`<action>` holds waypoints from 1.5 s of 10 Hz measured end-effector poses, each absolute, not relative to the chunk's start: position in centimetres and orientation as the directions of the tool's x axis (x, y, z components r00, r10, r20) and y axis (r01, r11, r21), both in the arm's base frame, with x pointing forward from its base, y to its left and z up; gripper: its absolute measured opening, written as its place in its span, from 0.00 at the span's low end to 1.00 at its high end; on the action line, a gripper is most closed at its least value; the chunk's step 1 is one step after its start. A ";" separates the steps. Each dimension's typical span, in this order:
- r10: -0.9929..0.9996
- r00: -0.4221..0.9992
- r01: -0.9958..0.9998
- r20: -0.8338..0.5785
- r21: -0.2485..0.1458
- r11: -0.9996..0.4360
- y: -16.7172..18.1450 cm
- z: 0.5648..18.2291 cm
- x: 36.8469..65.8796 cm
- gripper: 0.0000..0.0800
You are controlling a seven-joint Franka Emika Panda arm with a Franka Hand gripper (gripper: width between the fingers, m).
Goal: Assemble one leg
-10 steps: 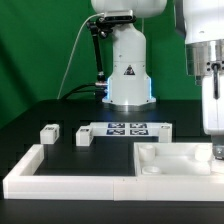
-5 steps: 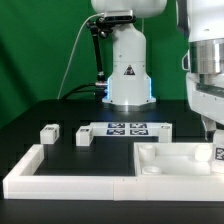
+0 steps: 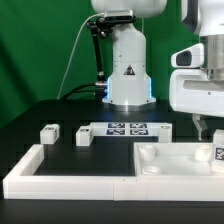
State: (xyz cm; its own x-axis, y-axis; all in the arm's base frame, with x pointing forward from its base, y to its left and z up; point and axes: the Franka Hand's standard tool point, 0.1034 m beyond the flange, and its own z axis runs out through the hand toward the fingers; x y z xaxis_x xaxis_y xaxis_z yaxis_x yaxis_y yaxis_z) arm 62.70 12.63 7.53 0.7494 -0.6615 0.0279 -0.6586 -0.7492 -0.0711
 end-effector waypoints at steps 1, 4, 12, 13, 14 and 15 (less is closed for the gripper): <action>-0.629 0.777 -0.626 0.031 -0.069 -0.777 12.8 7.5 62.7 0.81; -0.454 0.889 -0.452 0.053 -0.046 -0.891 12.6 7.5 62.7 0.81; -0.629 0.777 -0.626 0.026 -0.071 -0.776 11.3 7.3 62.6 0.37; -0.731 0.683 -0.728 0.012 -0.076 -0.681 11.2 7.3 62.5 0.37; -0.807 0.590 -0.805 -0.004 -0.081 -0.588 11.3 7.2 62.5 0.37; -0.885 0.465 -0.883 -0.023 -0.083 -0.462 11.4 7.2 62.4 0.37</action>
Offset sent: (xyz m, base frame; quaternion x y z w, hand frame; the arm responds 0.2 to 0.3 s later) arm 0.0000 0.0000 0.0000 0.0000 0.0000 0.0000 1.0000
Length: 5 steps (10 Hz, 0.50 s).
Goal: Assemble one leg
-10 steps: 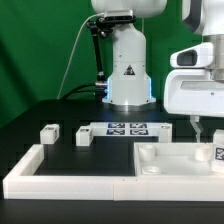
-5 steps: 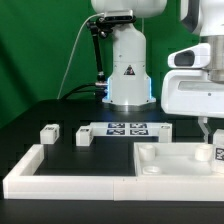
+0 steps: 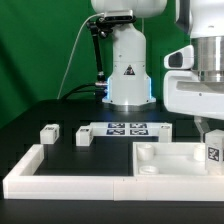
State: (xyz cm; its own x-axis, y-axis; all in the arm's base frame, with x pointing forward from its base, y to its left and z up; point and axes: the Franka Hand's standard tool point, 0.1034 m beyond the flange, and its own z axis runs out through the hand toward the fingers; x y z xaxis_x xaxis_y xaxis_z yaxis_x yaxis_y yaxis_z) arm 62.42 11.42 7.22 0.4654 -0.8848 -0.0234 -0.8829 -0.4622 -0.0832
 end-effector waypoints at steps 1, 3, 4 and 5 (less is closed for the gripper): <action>-0.927 0.373 -0.926 -0.034 -0.081 -0.370 11.5 7.2 62.4 0.37; -0.988 0.140 -0.988 -0.062 -0.074 -0.135 11.7 7.2 62.4 0.37; -0.997 0.009 -0.997 -0.076 -0.071 -0.003 11.8 7.2 62.4 0.37; -0.992 -0.095 -0.993 -0.082 -0.063 0.101 11.9 7.2 62.4 0.37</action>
Offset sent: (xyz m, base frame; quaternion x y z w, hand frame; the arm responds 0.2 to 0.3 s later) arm -0.0019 -0.0048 -0.0093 0.0235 0.0155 0.3529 0.9352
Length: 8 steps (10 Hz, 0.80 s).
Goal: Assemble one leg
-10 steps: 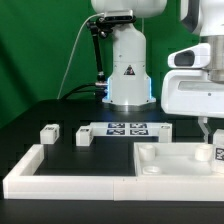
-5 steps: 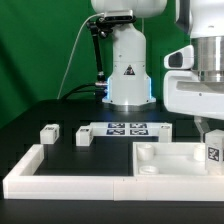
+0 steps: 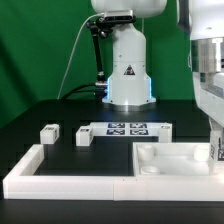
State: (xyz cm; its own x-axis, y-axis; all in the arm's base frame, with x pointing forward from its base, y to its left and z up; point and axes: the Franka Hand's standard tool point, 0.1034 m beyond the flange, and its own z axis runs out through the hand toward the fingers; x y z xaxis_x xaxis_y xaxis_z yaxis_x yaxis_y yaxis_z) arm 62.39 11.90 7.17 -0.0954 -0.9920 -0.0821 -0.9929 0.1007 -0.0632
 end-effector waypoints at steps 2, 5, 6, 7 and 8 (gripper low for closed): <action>-0.958 -0.268 -0.961 -0.103 -0.047 0.274 12.0 7.2 62.4 0.37; -0.903 -0.409 -0.909 -0.127 -0.025 0.416 12.0 7.2 62.5 0.37; -0.898 -0.419 -0.905 -0.135 -0.021 0.425 12.2 7.2 62.5 0.46; -0.902 -0.408 -0.910 -0.140 -0.021 0.415 12.4 7.2 62.4 0.46; -0.915 -0.380 -0.922 -0.138 -0.025 0.387 12.4 7.2 62.4 0.64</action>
Offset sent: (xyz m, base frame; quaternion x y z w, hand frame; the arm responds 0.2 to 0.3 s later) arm 0.0005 -0.0024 0.0003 -0.0226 0.0026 0.2127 0.9769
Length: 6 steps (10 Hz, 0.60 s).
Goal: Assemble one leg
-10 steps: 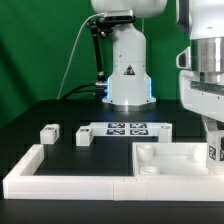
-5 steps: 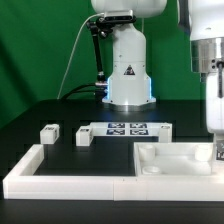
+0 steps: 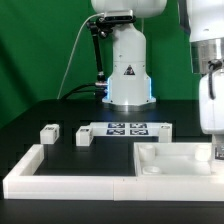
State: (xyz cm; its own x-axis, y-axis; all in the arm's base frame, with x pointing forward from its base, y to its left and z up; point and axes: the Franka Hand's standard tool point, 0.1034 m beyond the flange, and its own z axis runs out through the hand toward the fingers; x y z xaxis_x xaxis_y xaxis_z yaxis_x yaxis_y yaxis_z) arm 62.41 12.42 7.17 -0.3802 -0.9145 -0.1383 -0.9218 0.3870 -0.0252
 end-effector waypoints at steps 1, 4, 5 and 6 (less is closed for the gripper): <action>-0.931 -0.339 -0.938 -0.137 -0.031 0.346 12.5 7.2 62.4 0.78; -0.993 -0.009 -0.999 -0.114 -0.035 0.013 12.3 7.4 62.3 0.81; -0.992 0.048 -0.998 -0.114 -0.035 -0.044 12.3 7.5 62.5 0.81; -0.970 0.222 -0.975 -0.097 -0.050 -0.218 12.2 7.5 62.5 0.81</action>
Offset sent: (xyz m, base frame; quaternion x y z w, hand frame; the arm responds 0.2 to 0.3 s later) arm 0.0077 0.0040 0.0055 -0.0699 0.0156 -0.4063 0.9109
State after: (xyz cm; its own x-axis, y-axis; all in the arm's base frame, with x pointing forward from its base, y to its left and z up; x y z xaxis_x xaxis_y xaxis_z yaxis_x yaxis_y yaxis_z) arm 62.45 12.19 7.51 0.2220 -0.9702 -0.0967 -0.9746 -0.2180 -0.0503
